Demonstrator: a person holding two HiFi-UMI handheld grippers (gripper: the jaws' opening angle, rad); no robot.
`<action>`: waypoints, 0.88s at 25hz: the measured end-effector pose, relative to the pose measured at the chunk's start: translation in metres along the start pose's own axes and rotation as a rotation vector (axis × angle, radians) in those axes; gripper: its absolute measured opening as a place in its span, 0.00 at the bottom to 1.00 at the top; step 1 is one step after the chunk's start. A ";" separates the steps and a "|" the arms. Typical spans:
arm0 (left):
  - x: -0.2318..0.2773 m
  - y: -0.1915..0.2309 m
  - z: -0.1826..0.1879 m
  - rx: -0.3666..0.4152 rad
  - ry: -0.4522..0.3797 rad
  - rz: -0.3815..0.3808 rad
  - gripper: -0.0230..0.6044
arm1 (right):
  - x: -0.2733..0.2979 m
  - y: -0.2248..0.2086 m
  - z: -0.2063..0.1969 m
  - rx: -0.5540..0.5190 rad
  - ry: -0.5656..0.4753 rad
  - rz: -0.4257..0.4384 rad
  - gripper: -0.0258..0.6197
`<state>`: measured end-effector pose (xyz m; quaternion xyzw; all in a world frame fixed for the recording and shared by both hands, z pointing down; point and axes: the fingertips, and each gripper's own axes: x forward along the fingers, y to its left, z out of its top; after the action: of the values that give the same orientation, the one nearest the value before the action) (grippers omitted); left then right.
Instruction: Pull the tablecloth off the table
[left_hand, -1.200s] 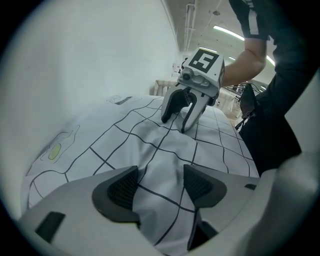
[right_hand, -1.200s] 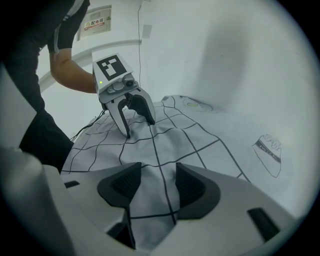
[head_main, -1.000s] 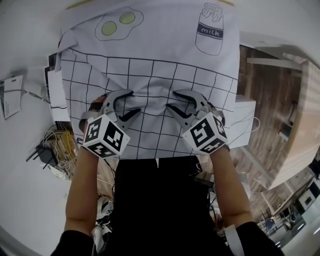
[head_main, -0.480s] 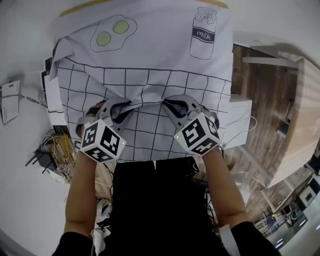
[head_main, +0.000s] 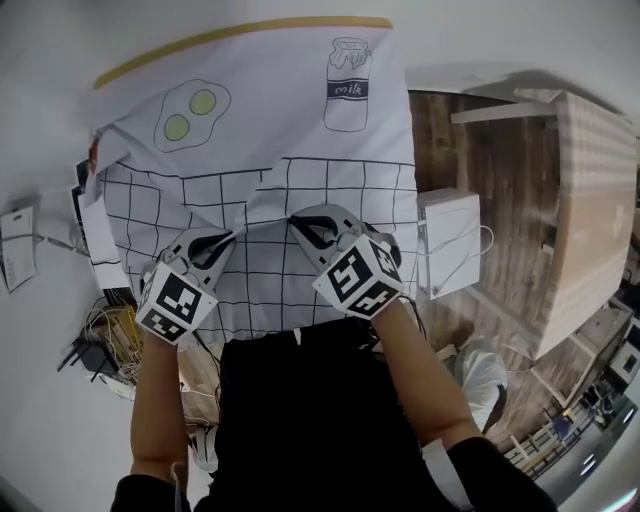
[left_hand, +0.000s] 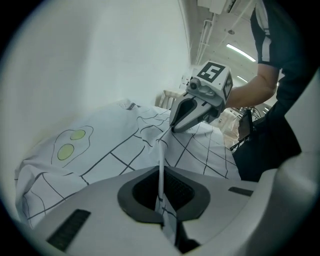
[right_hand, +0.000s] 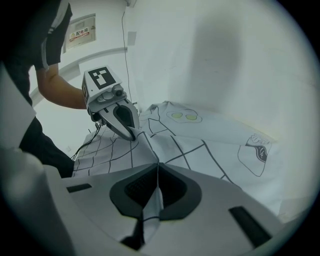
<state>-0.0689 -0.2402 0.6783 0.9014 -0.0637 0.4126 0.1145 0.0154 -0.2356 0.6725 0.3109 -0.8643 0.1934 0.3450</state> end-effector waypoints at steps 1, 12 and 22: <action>-0.005 0.001 0.002 -0.007 0.002 0.008 0.06 | -0.001 0.000 0.005 0.007 -0.014 -0.001 0.07; -0.028 -0.004 0.039 -0.016 -0.051 0.046 0.06 | -0.042 -0.005 0.033 0.002 -0.062 0.001 0.07; -0.064 -0.003 0.059 -0.008 -0.097 0.077 0.06 | -0.064 0.004 0.067 -0.027 -0.088 0.008 0.07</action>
<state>-0.0673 -0.2513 0.5924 0.9168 -0.1052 0.3723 0.0989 0.0171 -0.2434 0.5804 0.3109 -0.8824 0.1694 0.3098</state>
